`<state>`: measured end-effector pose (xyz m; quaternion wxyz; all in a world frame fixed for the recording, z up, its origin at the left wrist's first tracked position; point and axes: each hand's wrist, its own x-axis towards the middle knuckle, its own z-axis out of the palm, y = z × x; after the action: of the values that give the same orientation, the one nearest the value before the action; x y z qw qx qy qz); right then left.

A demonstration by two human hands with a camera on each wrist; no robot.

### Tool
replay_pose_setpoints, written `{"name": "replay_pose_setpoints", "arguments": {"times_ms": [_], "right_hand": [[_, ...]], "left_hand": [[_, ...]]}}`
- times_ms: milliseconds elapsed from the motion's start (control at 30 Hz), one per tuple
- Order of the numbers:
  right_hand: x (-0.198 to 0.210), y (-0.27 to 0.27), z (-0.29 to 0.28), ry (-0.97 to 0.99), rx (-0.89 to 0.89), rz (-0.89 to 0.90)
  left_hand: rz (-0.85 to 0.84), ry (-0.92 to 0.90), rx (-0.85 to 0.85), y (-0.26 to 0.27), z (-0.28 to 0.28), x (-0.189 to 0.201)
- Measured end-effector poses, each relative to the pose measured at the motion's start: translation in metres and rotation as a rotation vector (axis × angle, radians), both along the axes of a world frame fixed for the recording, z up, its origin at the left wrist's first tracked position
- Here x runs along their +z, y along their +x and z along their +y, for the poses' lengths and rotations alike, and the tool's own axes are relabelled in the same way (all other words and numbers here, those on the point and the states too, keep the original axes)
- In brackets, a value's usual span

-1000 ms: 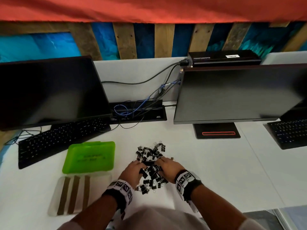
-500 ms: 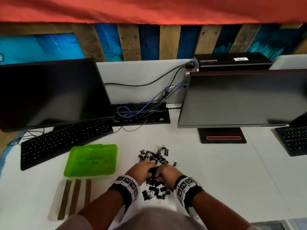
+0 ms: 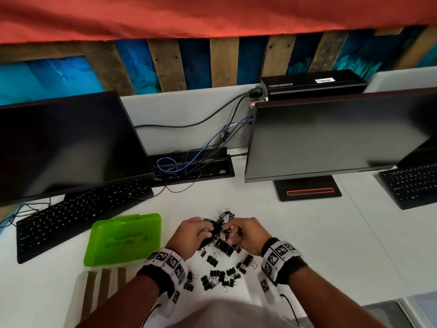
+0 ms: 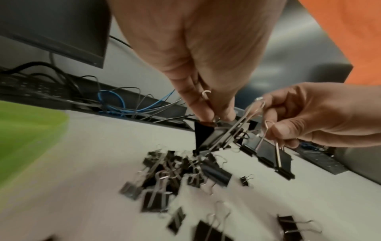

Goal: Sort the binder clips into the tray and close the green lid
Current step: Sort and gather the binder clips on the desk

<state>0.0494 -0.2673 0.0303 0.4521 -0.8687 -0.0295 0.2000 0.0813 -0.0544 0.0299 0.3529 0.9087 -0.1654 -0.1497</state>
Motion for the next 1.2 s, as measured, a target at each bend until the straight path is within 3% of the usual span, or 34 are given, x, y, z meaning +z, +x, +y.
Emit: {"name": "replay_pose_setpoints", "arguments": {"times_ms": [167, 300, 567, 867, 1000, 1200], "right_hand": [[0.011, -0.015, -0.048, 0.058, -0.159, 0.037], [0.011, -0.034, -0.094, -0.040, -0.265, 0.050], [-0.011, -0.068, -0.145, -0.146, -0.284, 0.099], [-0.029, -0.078, -0.179, -0.092, -0.275, 0.024], [-0.037, -0.078, -0.195, -0.088, -0.412, -0.012], [-0.038, -0.075, -0.181, -0.286, -0.140, 0.018]], "left_hand": [[-0.010, -0.048, -0.029, -0.001, -0.046, 0.010], [0.002, -0.046, -0.117, -0.006, -0.091, 0.007], [0.113, -0.008, -0.148, -0.027, -0.168, -0.014], [0.255, -0.099, -0.265, -0.043, -0.183, -0.032], [0.146, -0.074, -0.270, -0.034, -0.174, -0.036], [0.115, 0.138, -0.373, -0.019, -0.172, -0.035]]}}
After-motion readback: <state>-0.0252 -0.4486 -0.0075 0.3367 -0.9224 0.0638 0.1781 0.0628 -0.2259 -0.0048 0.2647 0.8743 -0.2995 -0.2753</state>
